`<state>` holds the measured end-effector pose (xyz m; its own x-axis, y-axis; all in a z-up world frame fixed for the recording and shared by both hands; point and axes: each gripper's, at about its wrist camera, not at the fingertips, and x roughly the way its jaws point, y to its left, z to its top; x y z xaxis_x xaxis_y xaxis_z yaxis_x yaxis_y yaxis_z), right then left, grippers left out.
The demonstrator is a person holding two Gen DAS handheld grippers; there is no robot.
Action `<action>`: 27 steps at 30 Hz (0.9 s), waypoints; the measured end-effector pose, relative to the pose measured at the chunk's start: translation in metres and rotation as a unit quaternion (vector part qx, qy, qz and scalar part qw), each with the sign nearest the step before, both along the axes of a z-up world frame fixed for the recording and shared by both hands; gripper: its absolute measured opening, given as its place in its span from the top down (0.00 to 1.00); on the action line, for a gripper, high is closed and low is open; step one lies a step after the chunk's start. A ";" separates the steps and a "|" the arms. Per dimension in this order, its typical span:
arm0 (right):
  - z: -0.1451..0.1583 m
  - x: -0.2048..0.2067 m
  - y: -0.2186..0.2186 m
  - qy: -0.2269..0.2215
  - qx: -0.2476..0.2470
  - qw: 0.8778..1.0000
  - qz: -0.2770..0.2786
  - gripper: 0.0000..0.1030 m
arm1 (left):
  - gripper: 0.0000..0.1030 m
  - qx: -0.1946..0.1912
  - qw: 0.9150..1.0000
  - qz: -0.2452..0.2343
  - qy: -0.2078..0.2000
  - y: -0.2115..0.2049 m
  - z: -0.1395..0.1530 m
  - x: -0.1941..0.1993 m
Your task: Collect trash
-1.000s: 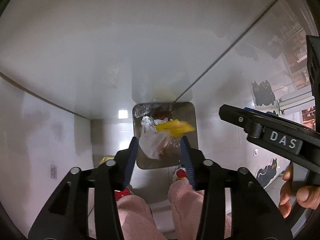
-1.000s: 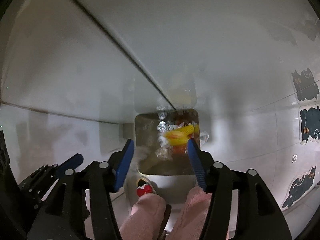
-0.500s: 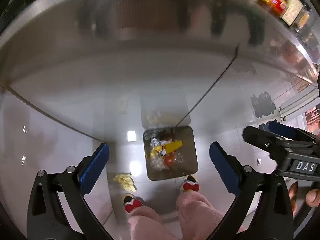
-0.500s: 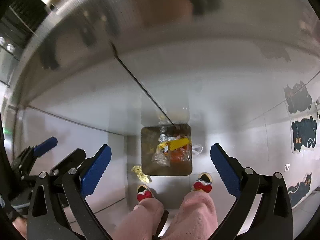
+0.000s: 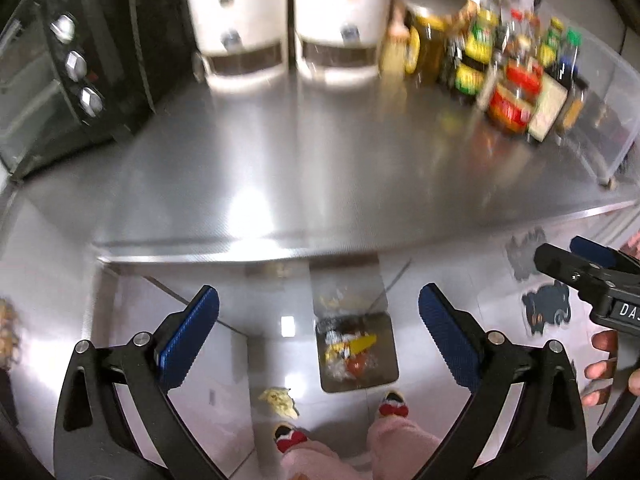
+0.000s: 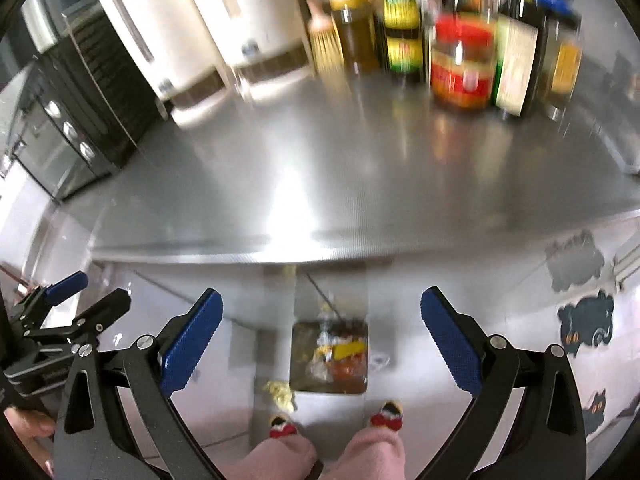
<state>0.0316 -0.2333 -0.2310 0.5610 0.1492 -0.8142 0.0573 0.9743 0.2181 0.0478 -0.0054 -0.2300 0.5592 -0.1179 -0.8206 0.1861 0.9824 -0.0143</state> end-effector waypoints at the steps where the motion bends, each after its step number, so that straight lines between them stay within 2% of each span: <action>1: 0.013 -0.002 0.000 -0.014 -0.008 1.000 0.001 0.03 | 0.08 0.000 1.000 0.005 -0.011 0.002 0.017 -0.002; 7: 0.075 -0.008 -0.002 -0.066 -0.033 0.997 -0.005 0.03 | 0.08 0.005 0.998 0.018 -0.065 0.013 0.083 -0.019; 13: 0.128 -0.017 -0.005 -0.116 -0.051 0.992 -0.020 0.03 | 0.08 0.002 0.994 0.020 -0.106 0.020 0.132 -0.027; 20: 0.185 -0.035 -0.005 -0.197 -0.071 0.977 -0.046 0.03 | 0.08 0.012 0.986 0.034 -0.164 0.029 0.175 -0.042; 27: 0.219 -0.049 0.008 -0.240 -0.109 0.963 -0.050 0.03 | 0.08 0.005 0.977 0.046 -0.208 0.036 0.211 -0.056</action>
<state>-0.0174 -0.2249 -0.0117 0.8832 -0.0709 -0.4636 0.0976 0.9947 0.0337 -0.0080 0.0307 -0.0192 0.8526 -0.0443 -0.5207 0.0843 0.9950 0.0534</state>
